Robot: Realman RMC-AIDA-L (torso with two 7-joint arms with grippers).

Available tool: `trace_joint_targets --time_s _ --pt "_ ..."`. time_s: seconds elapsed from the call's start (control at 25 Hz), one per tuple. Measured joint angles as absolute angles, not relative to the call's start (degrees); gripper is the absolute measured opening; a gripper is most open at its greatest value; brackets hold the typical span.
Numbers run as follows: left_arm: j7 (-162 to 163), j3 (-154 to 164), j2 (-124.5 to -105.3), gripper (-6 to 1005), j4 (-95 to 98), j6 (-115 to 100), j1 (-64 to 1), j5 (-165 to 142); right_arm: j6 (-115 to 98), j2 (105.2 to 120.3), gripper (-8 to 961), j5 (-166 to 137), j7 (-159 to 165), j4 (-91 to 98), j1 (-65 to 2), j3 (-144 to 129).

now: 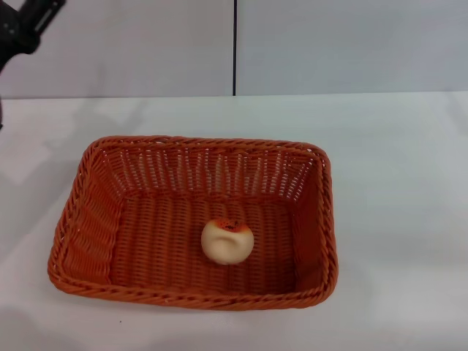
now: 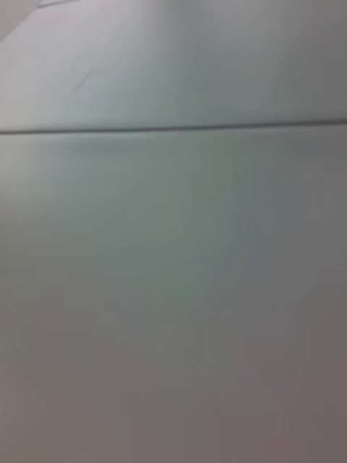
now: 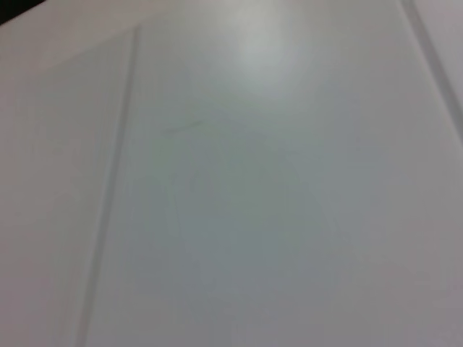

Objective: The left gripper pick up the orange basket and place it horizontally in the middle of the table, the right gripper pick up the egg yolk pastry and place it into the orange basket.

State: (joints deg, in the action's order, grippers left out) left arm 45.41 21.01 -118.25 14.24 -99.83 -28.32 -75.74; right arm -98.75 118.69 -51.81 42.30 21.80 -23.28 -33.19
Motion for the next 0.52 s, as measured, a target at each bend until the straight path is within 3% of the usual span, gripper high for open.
trace_joint_targets --time_s 0.52 --pt "43.0 18.7 -118.12 783 14.3 -99.4 -27.1 -70.1 -98.8 118.83 617 -46.9 38.4 17.6 -22.8 -28.4"
